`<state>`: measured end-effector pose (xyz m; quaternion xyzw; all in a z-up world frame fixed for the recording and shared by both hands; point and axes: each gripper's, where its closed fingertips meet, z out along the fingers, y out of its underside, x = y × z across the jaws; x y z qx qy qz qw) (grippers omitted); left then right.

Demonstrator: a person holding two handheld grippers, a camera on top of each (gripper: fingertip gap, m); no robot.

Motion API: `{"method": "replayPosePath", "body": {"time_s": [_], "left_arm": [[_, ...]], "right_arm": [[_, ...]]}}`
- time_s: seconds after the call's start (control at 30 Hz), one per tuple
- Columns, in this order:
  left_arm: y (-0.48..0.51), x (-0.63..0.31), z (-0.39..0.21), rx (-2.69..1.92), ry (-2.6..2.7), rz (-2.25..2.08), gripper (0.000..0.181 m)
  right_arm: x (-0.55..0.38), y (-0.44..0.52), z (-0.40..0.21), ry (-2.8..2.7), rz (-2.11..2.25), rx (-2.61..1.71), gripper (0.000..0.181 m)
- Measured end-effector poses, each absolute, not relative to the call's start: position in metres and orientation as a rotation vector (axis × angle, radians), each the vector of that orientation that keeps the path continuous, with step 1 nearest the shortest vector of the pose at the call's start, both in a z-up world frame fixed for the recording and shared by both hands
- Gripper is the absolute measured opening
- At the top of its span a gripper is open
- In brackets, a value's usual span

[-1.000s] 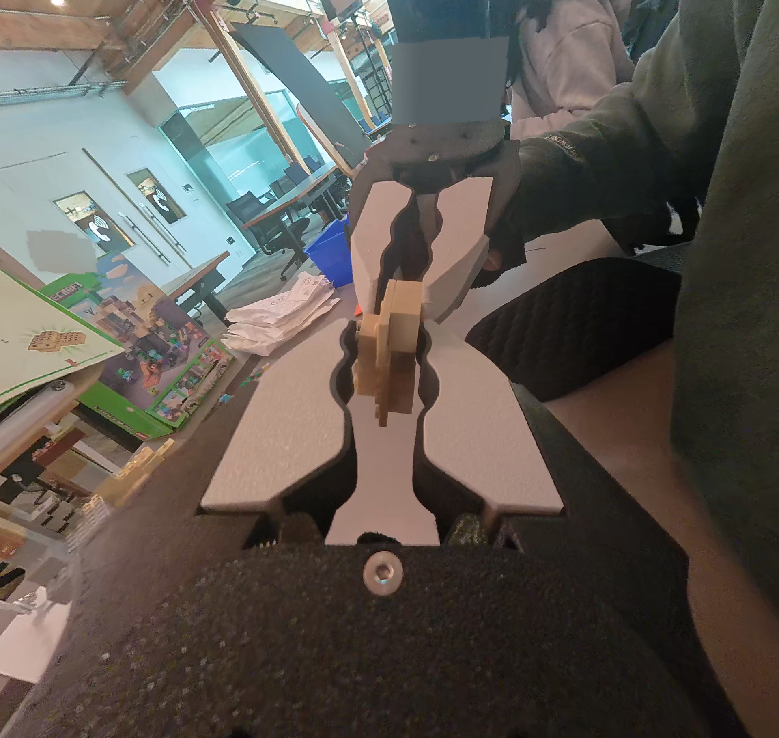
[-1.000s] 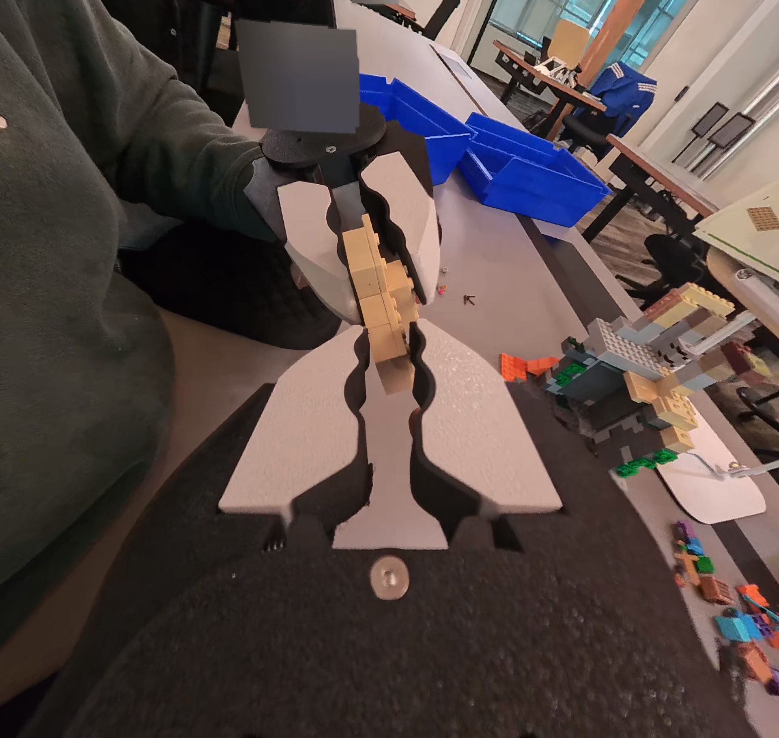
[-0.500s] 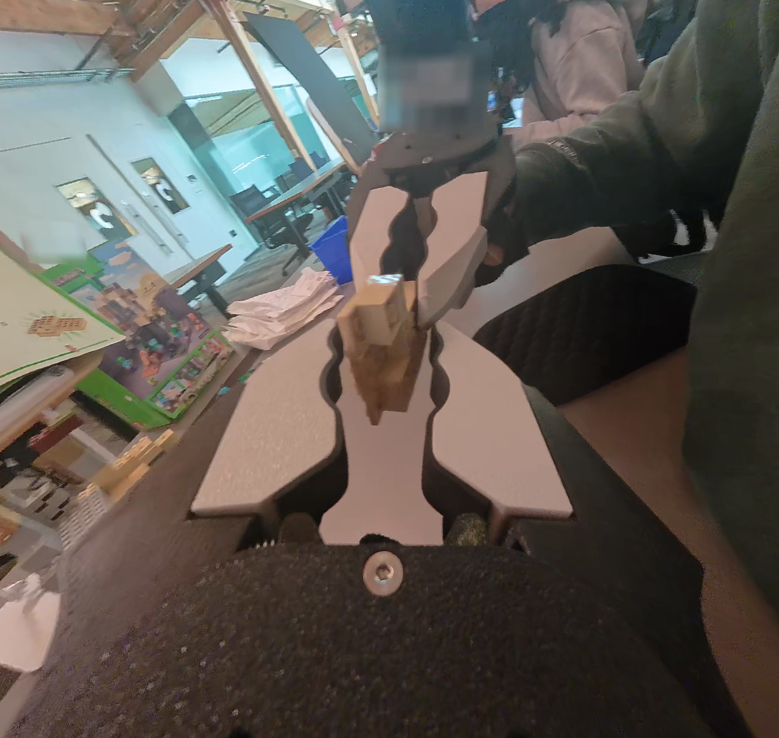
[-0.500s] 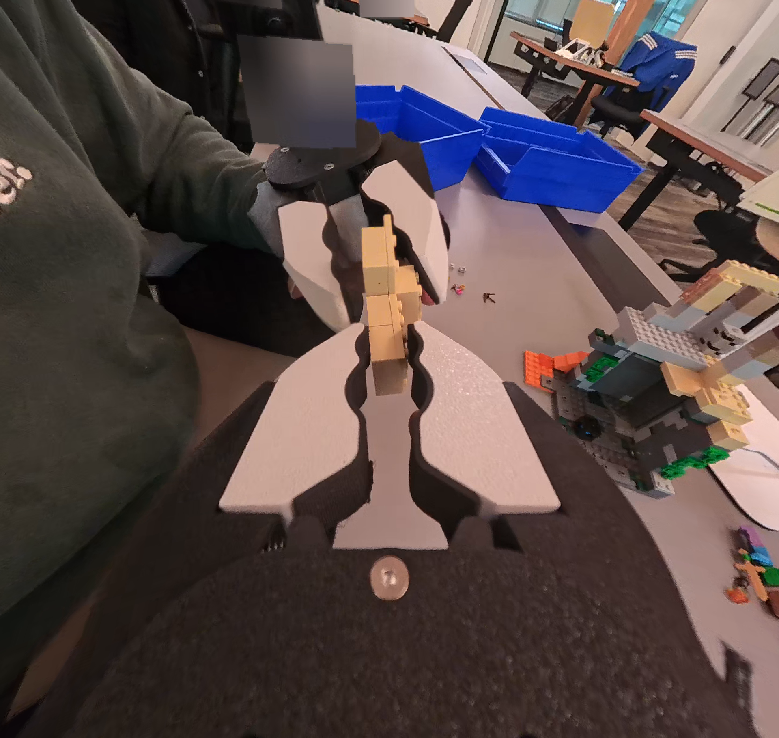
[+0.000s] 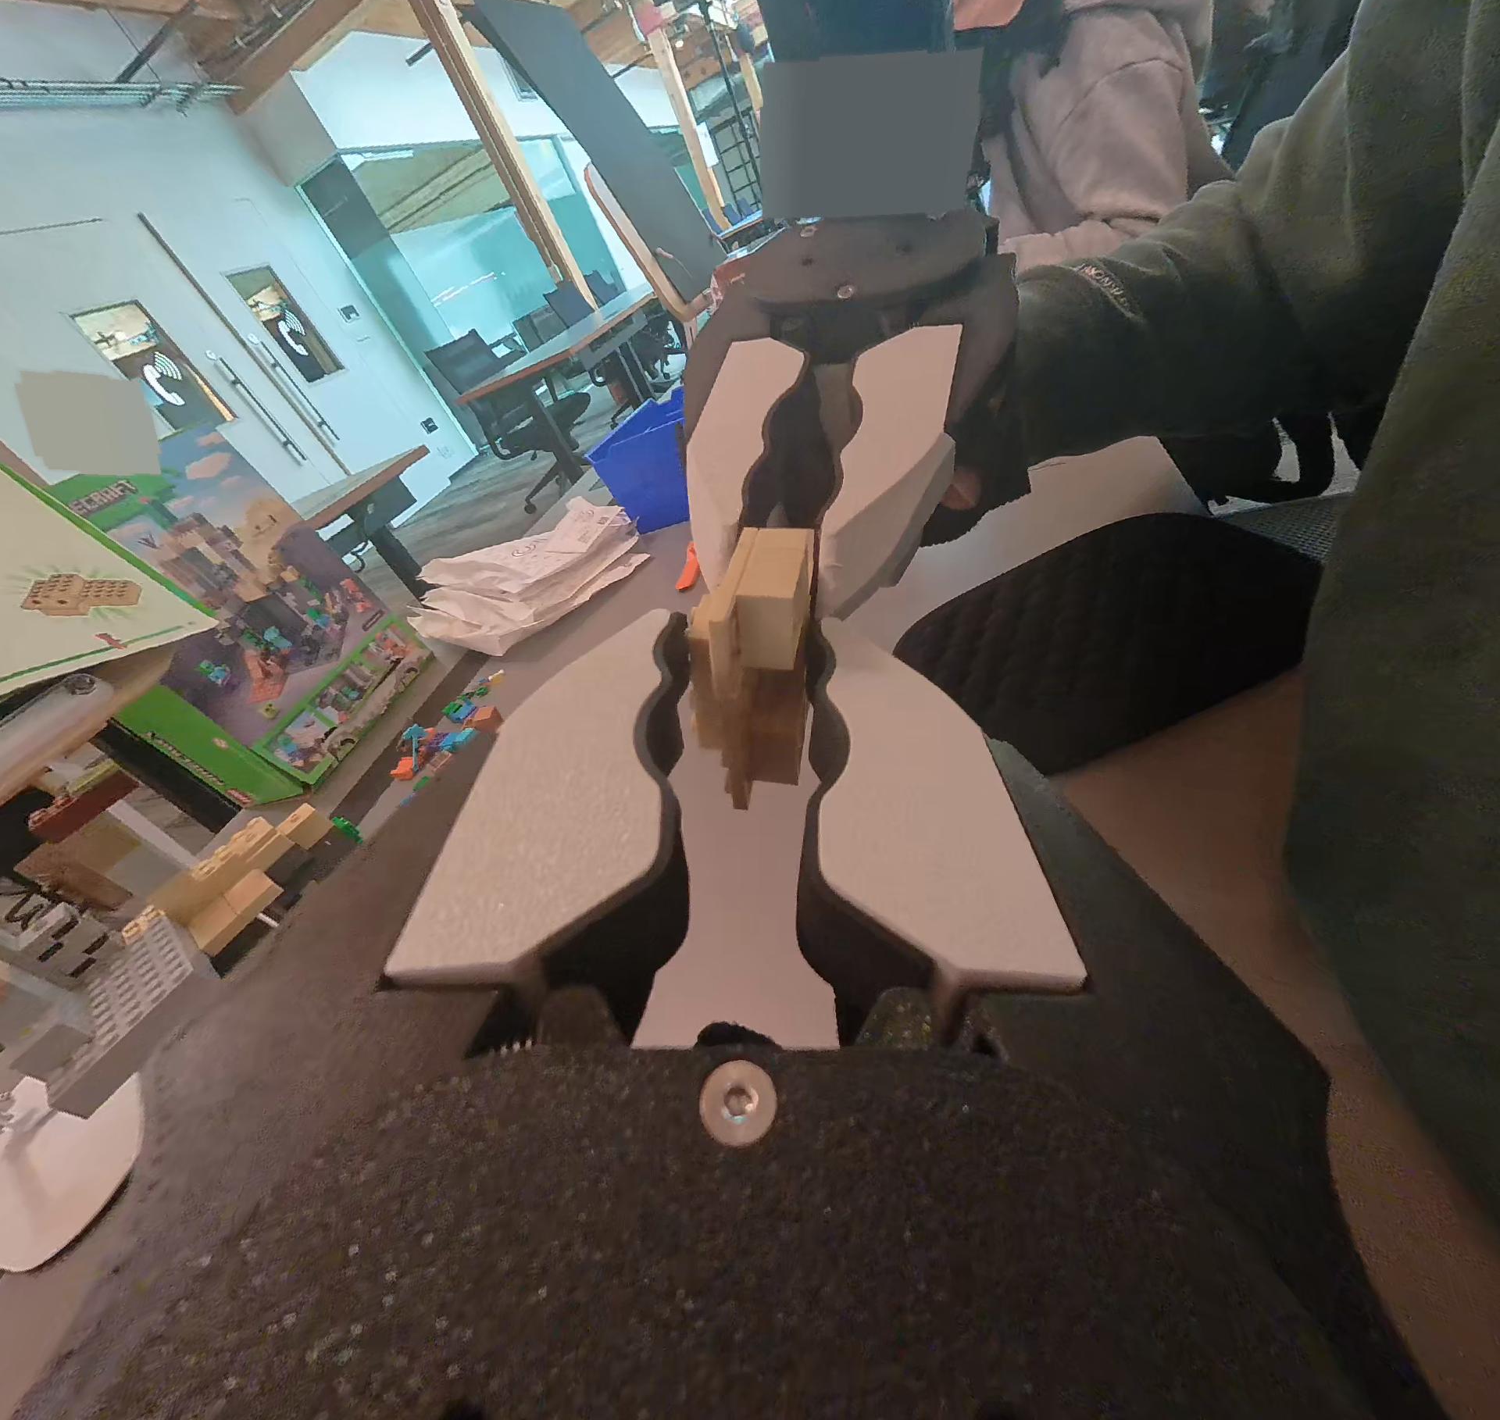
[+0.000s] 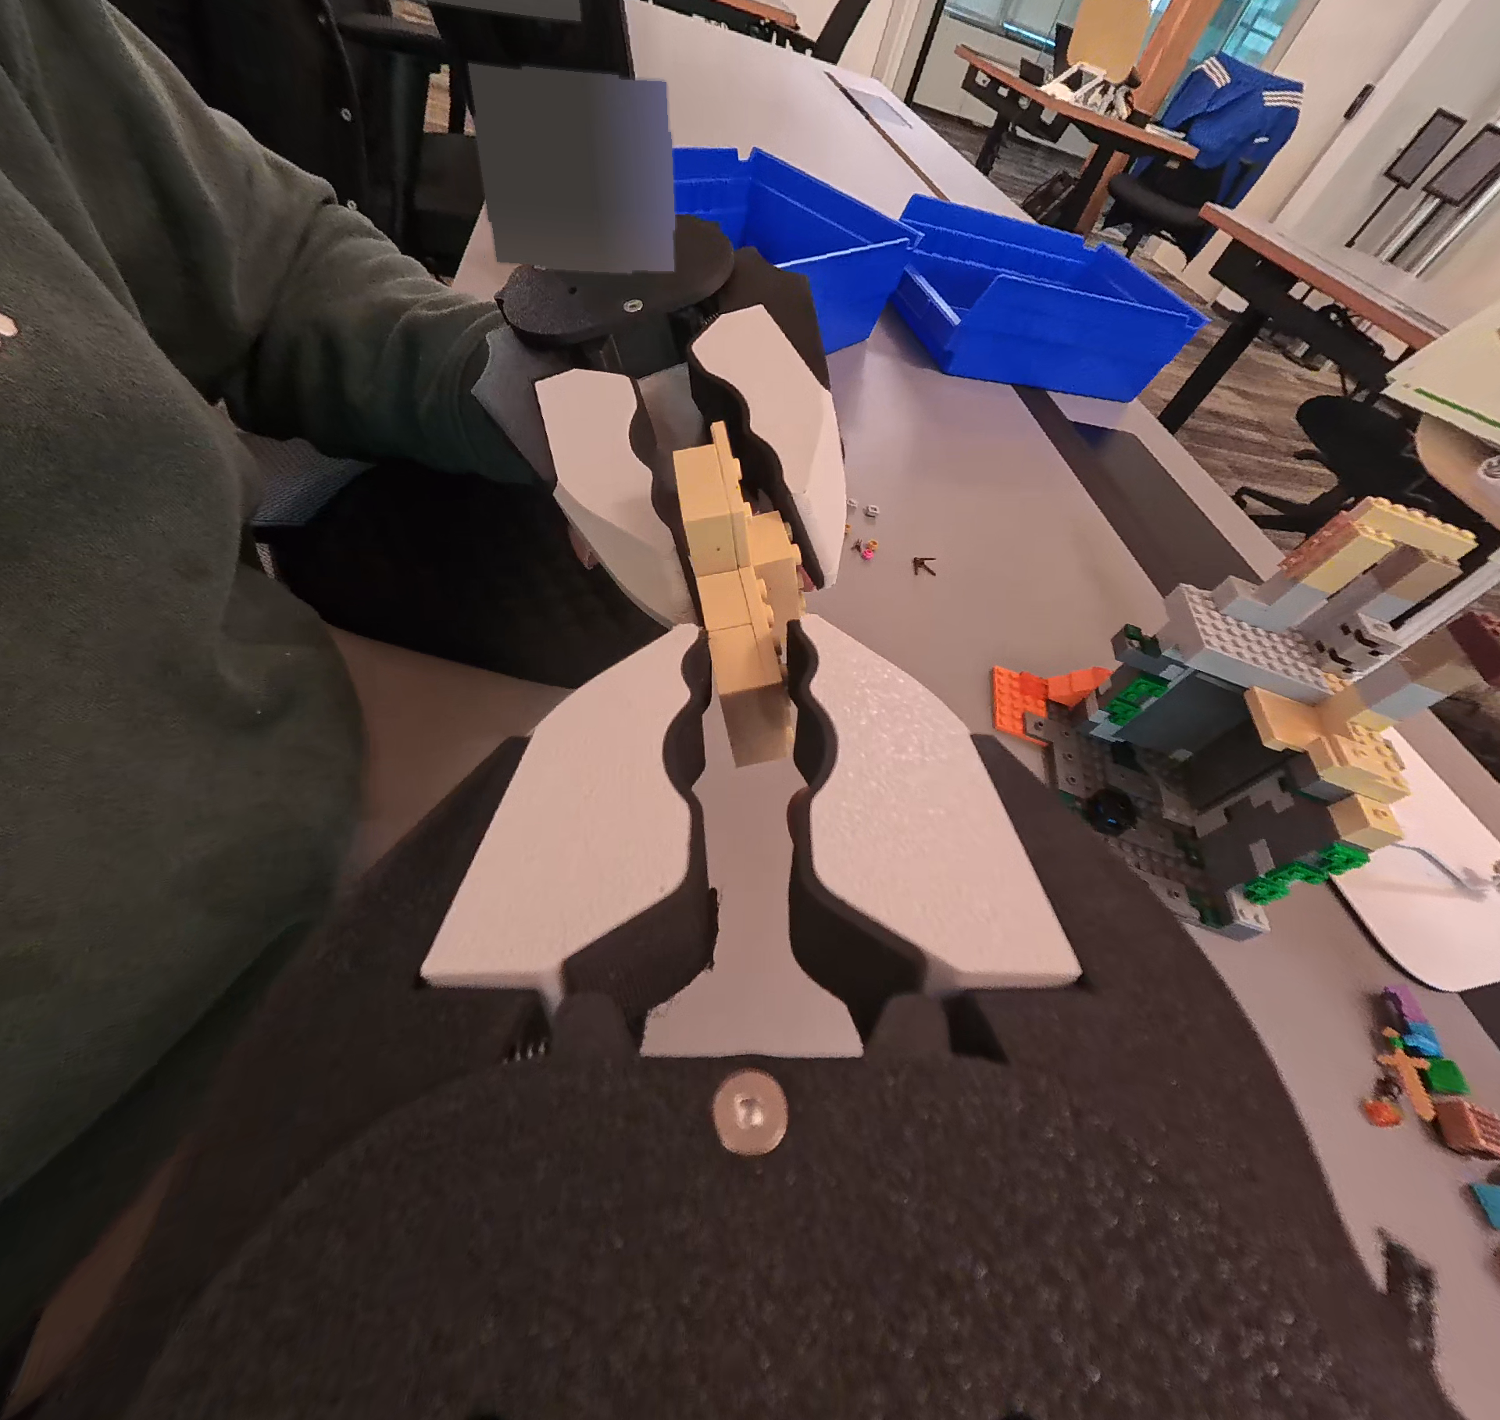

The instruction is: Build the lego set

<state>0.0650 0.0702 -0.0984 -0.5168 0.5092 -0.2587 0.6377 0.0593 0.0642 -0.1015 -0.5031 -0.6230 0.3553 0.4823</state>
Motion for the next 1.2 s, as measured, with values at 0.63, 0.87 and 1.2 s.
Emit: {"method": "replayPosePath", "body": {"time_s": [0.63, 0.87, 1.2], "left_arm": [[0.053, 0.072, -0.095, -1.017, 1.255, -0.494, 0.027], [0.04, 0.066, -0.087, -0.957, 1.193, -0.667, 0.027], [0.019, 0.073, -0.08, -0.877, 1.186, -0.799, 0.027]], "right_arm": [[0.066, 0.048, -0.101, -1.594, 0.792, -1.01, 0.022], [0.069, 0.048, -0.11, -1.614, 0.723, -0.978, 0.041], [0.042, 0.029, -0.105, -1.528, 0.703, -0.853, 0.03]]}}
